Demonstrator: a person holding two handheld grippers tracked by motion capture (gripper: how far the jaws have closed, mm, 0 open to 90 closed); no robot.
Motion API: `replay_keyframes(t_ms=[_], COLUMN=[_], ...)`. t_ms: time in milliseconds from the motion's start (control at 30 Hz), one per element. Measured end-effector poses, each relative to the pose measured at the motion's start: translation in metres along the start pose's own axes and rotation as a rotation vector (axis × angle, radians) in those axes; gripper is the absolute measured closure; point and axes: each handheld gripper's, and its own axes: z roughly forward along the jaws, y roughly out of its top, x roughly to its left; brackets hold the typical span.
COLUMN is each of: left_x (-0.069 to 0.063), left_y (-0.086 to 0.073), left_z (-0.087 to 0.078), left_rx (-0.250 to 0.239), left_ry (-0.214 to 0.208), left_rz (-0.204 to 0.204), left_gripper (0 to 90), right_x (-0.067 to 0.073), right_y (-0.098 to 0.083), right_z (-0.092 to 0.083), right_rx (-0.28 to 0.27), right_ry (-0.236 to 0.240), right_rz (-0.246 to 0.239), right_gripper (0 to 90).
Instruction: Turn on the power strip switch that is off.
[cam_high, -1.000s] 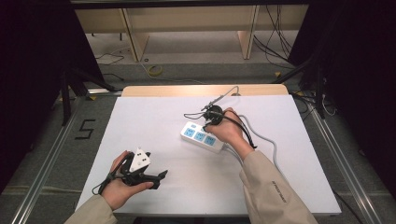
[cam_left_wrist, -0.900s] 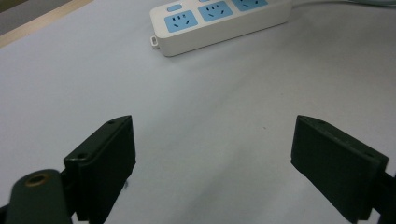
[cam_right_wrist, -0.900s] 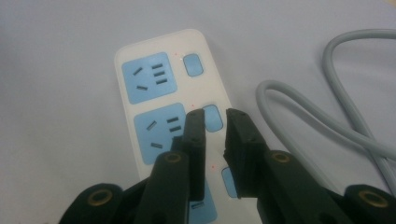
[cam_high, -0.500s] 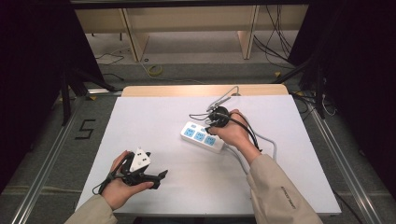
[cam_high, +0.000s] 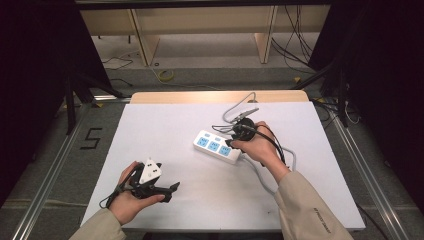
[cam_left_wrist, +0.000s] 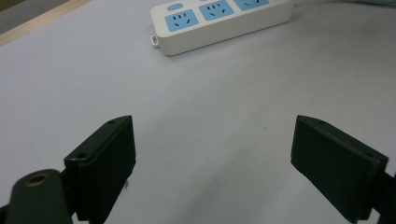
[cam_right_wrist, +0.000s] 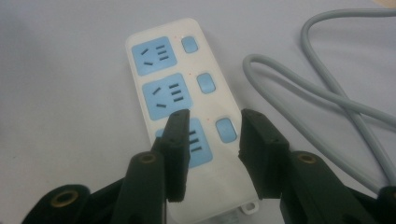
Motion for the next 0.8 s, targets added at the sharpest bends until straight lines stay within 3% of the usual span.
replay_keyframes(t_ms=[800], left_x=[0.001], left_y=[0.000], left_z=[0.001], left_rx=[0.002], left_ry=[0.000], left_rz=[-0.014], left_gripper=[13.3], right_x=[-0.001], right_y=[-0.038], right_z=[-0.035], right_rx=[-0.047], right_ry=[-0.014], right_rz=[-0.002], right_gripper=[55.9])
